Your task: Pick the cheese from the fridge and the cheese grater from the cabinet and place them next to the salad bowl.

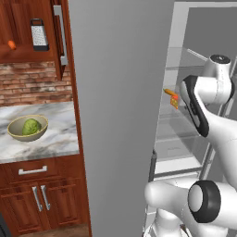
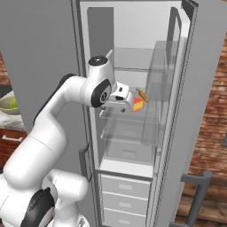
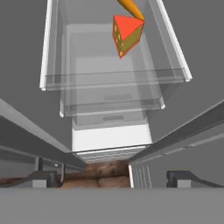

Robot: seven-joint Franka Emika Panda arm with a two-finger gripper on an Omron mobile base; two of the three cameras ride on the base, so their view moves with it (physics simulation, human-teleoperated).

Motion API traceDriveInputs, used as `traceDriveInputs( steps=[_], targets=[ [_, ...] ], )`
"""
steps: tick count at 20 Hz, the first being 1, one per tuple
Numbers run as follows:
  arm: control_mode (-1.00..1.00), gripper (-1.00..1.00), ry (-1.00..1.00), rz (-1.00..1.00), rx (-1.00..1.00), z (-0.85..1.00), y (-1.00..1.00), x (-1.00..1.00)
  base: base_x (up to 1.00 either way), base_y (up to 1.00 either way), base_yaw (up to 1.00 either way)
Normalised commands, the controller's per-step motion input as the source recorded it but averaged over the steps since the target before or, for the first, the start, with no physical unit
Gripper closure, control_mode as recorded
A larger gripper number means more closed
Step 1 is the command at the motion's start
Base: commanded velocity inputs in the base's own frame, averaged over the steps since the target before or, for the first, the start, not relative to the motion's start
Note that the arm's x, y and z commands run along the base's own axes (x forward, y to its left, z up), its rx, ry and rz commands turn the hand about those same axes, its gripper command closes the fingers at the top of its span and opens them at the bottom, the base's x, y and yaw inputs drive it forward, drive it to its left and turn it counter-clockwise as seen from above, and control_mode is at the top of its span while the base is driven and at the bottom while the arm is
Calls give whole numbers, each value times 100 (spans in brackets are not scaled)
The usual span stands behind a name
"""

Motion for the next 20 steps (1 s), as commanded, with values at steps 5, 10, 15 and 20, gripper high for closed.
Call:
traceDriveInputs(
  steps=[5, 10, 15, 20],
  targets=[
    [-100, -100, -13, 0, -1, -12, -5, 19, 0, 0, 0],
    [-100, -100, -7, 1, 0, -6, -6, 23, 0, 0, 0],
    [-100, -100, -3, 4, 0, 0, -13, 29, 0, 0, 0],
    [-100, -100, 0, 4, 0, -5, -9, 33, 0, 0, 0]
  ],
)
